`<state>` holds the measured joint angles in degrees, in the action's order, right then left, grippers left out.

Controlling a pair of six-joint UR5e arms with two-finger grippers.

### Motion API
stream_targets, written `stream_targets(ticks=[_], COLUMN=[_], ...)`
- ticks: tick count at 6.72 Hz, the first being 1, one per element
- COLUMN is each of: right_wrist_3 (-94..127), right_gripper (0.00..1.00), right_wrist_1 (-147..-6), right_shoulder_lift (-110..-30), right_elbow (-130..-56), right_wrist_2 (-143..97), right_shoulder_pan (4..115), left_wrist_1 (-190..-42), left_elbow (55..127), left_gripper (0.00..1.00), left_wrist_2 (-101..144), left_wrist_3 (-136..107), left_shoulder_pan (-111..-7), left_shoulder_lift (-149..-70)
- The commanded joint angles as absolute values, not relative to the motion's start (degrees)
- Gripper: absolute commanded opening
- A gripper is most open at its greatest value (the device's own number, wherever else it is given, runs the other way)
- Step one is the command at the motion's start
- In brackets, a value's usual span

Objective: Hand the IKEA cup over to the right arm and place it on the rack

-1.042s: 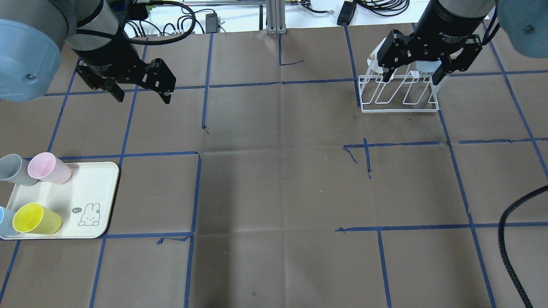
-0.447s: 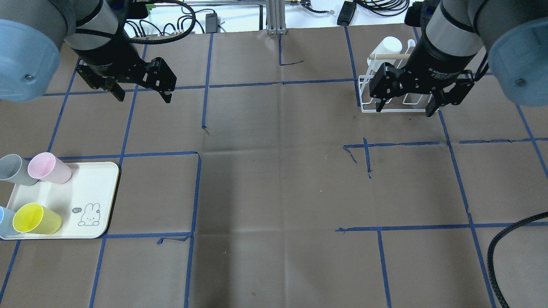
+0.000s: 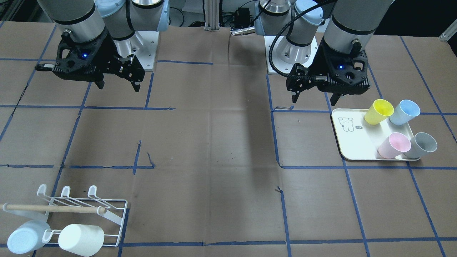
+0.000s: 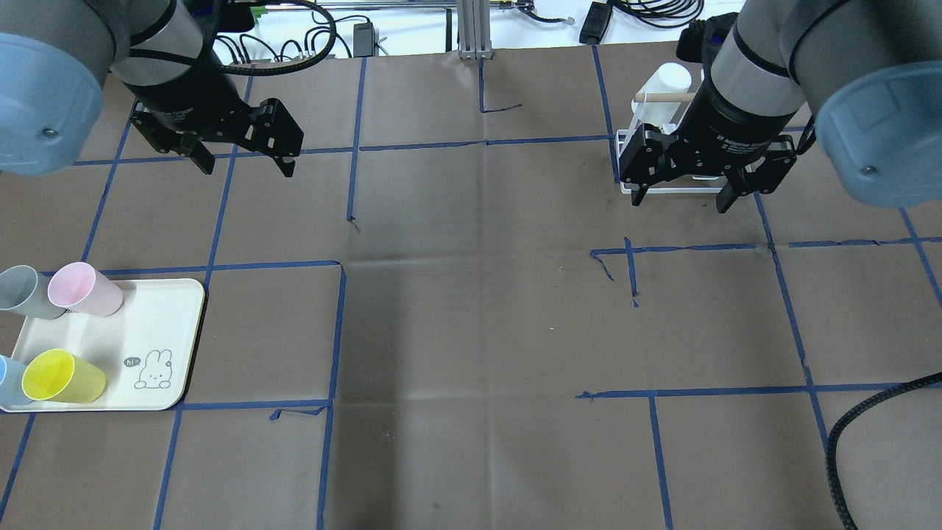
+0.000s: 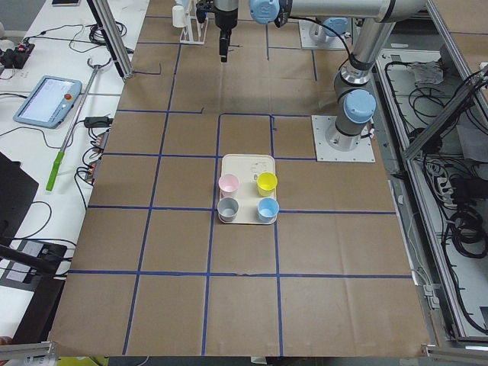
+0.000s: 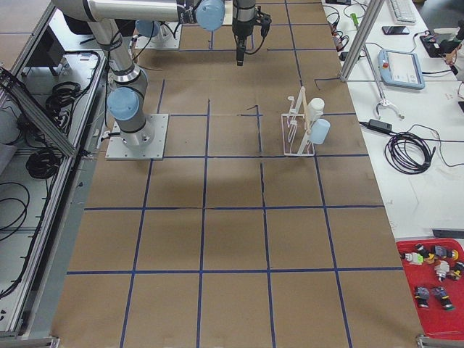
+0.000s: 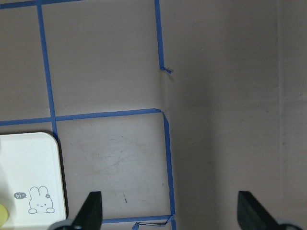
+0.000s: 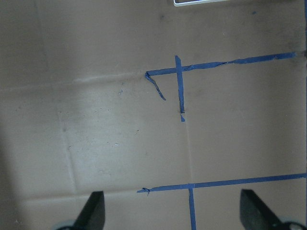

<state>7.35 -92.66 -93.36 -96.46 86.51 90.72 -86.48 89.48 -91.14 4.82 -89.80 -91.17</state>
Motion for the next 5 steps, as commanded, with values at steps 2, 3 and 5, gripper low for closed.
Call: stream_targets(ticks=[2, 3, 5], right_wrist_3=[7.4, 7.4, 7.4], right_gripper=[1.00, 1.00, 1.00], right_wrist_1=[-92.7, -92.7, -93.0], right_shoulder_lift=[-93.4, -93.4, -93.3], right_elbow=[-96.4, -96.3, -96.2], right_wrist_2=[86.5, 86.5, 86.6], right_shoulder_pan=[90.8, 90.8, 90.8], left_wrist_1=[-86.5, -86.5, -86.5], left_elbow=[89.5, 89.6, 89.6], left_gripper=[1.00, 1.00, 1.00], left_wrist_2=[-91.1, -91.1, -91.1], left_wrist_3=[4.8, 4.8, 4.8], left_shoulder_pan=[-89.8, -89.8, -89.8], left_shoulder_lift=[-91.1, -91.1, -91.1])
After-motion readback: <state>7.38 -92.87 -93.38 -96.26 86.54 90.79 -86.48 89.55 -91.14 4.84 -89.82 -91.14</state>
